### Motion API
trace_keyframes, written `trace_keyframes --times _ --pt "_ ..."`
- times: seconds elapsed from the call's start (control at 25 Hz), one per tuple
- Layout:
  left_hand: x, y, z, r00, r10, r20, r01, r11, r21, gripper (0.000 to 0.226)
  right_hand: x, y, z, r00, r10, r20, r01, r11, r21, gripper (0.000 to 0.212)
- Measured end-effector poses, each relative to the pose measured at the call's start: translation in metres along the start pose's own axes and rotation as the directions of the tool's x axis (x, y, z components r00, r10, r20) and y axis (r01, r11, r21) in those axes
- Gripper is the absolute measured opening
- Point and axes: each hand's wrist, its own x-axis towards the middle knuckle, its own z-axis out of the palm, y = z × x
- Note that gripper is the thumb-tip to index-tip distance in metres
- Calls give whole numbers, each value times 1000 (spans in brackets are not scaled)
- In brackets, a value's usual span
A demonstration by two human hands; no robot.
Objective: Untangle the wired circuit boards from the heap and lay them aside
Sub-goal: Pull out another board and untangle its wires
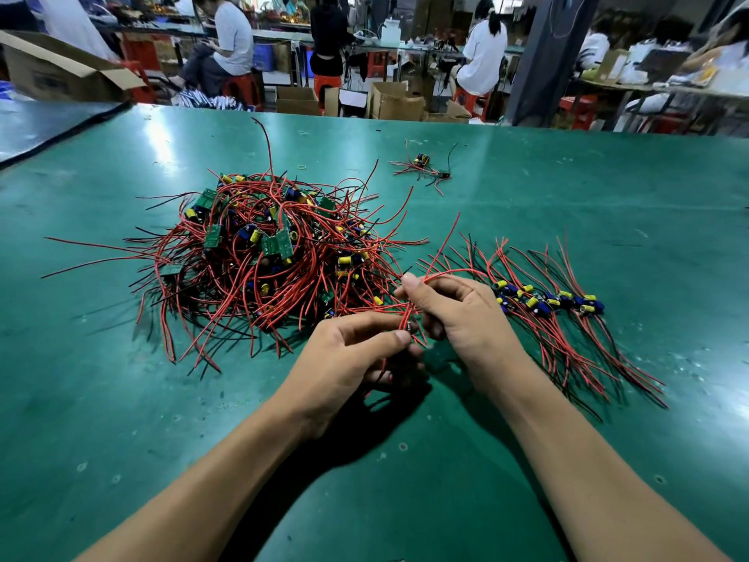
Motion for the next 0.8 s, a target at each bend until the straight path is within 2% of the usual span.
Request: trace_keyframes --times 0.16,0.28,0.48,0.68,0.8 --pt "1 0 2 998 12 -60 -12 1000 -5 10 1 1 3 998 -8 -61 7 1000 -12 29" --pt "-2 0 3 995 38 -89 -34 998 48 18 -1 4 6 998 69 0 -69 997 35 32" --pt "-5 -1 5 985 90 -150 -80 994 71 13 0 6 4 992 114 52 -120 986 120 32" --pt "-4 -4 5 981 131 -146 -108 981 159 13 -3 6 3 985 108 132 -118 991 63 34" --pt "-4 -2 4 975 179 -130 -158 975 156 15 -7 7 9 953 167 254 -183 982 41 44"
